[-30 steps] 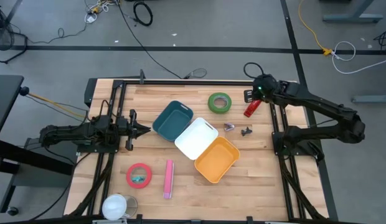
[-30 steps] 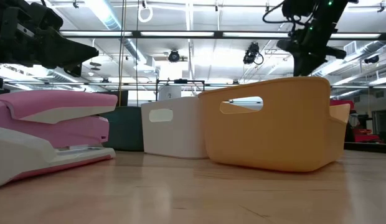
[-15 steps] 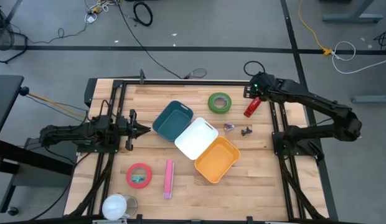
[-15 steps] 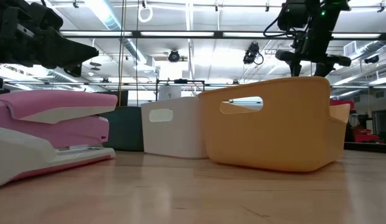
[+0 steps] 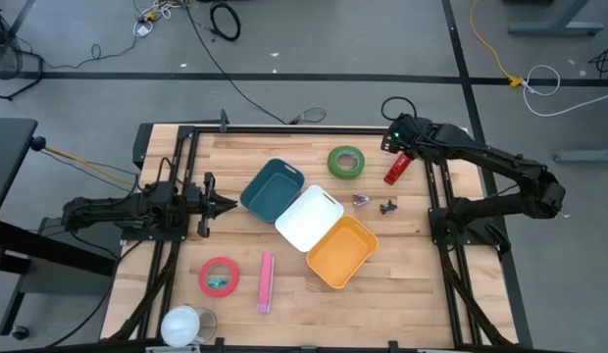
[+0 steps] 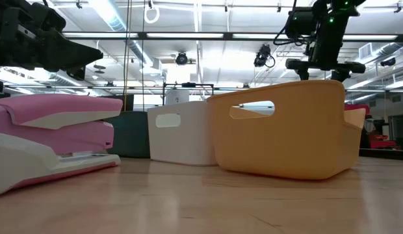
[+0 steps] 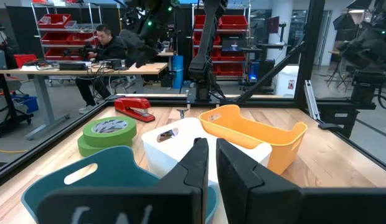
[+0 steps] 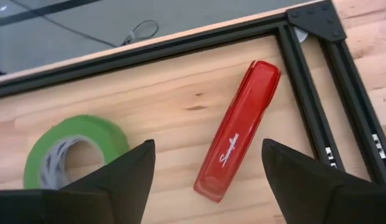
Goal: Pick and place Stapler, Stapler remover, tape
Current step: Put the red stapler into the yellow bin
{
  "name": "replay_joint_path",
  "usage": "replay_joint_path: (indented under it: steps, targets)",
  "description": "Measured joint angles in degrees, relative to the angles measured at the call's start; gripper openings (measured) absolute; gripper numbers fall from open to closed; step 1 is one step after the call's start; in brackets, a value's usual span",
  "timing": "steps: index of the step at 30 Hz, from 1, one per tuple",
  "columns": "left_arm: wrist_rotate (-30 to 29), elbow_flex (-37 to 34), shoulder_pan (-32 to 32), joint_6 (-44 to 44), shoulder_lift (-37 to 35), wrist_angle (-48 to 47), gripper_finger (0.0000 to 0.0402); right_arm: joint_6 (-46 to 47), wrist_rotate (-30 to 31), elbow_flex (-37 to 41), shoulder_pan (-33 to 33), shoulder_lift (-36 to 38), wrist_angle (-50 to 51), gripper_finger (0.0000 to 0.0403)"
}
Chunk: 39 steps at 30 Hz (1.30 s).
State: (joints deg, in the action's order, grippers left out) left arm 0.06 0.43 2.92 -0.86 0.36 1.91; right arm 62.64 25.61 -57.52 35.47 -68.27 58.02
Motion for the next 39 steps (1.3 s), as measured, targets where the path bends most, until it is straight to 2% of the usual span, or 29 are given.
replay_joint_path:
  steps: [8, 19, 29, 39]
  targets:
    - [0.0, 0.0, 0.0, 0.0, 0.0, 0.0, 0.0037, 2.3, 0.3, 2.0, 3.0, -0.8, 0.2, 0.0295]
    - [0.0, 0.0, 0.0, 0.0, 0.0, 0.0, 0.0037, 4.7, -6.4, 6.9, 8.8, -0.8, -0.2, 0.0295]
    - [0.0, 0.0, 0.0, 0.0, 0.0, 0.0, 0.0037, 8.5, -14.1, 14.4, 11.3, -0.9, -10.6, 0.0295]
    - [0.0, 0.0, 0.0, 0.0, 0.0, 0.0, 0.0037, 9.2, -16.9, 15.3, 12.1, -5.5, -15.8, 0.0295]
